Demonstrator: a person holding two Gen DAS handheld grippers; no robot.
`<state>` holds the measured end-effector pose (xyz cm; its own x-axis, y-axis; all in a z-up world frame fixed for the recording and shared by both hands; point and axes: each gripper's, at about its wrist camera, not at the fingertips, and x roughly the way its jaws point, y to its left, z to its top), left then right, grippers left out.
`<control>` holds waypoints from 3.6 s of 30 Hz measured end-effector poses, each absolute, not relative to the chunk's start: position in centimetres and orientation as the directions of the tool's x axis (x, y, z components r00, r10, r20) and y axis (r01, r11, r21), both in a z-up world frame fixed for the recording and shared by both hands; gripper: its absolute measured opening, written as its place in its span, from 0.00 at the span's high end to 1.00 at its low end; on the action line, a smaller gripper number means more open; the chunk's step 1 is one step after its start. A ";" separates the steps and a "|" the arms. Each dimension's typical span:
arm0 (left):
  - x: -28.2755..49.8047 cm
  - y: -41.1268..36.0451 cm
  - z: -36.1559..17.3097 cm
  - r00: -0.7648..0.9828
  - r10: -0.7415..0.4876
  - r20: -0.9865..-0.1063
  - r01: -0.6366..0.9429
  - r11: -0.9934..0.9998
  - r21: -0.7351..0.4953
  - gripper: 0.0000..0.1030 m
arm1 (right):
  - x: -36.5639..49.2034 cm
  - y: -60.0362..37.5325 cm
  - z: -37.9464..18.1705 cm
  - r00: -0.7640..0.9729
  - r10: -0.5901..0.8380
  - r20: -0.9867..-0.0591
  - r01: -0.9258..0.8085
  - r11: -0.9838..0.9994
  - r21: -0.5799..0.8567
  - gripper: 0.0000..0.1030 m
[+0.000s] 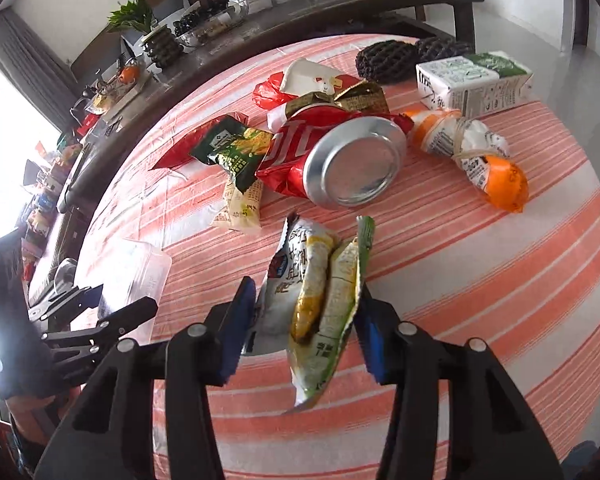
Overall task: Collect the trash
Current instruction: 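Carry the snack bag and clear box to the blue wastebasket and release both, then move both open grippers back over the table toward the remaining trash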
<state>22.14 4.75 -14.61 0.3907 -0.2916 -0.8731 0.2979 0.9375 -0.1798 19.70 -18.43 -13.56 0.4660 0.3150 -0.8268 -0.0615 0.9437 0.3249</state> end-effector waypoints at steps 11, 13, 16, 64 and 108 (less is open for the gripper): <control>17.2 -3.9 -11.2 0.364 -0.470 -0.804 0.461 0.841 -0.283 0.38 | 11.7 -28.4 -10.1 0.563 0.313 -0.765 -0.053 0.937 0.344 0.58; 16.4 -7.5 -10.3 0.341 -0.506 -0.792 0.515 0.805 -0.293 0.38 | 10.2 -32.9 -9.7 0.583 0.258 -0.770 0.000 0.948 0.318 0.58; 15.2 -14.0 -9.6 0.283 -0.560 -0.778 0.597 0.738 -0.315 0.38 | 7.7 -40.8 -10.0 0.591 0.138 -0.795 0.128 0.956 0.262 0.58; 12.9 -15.9 -13.9 0.511 -0.348 -0.786 0.485 0.872 -0.071 0.05 | 3.5 -40.3 -12.8 0.797 0.054 -0.601 0.039 0.989 0.140 0.04; 22.3 2.5 -17.1 0.503 -0.194 -0.842 0.377 0.926 0.011 0.04 | 16.2 -20.3 -17.3 0.557 0.115 -0.823 -0.166 0.986 0.026 0.04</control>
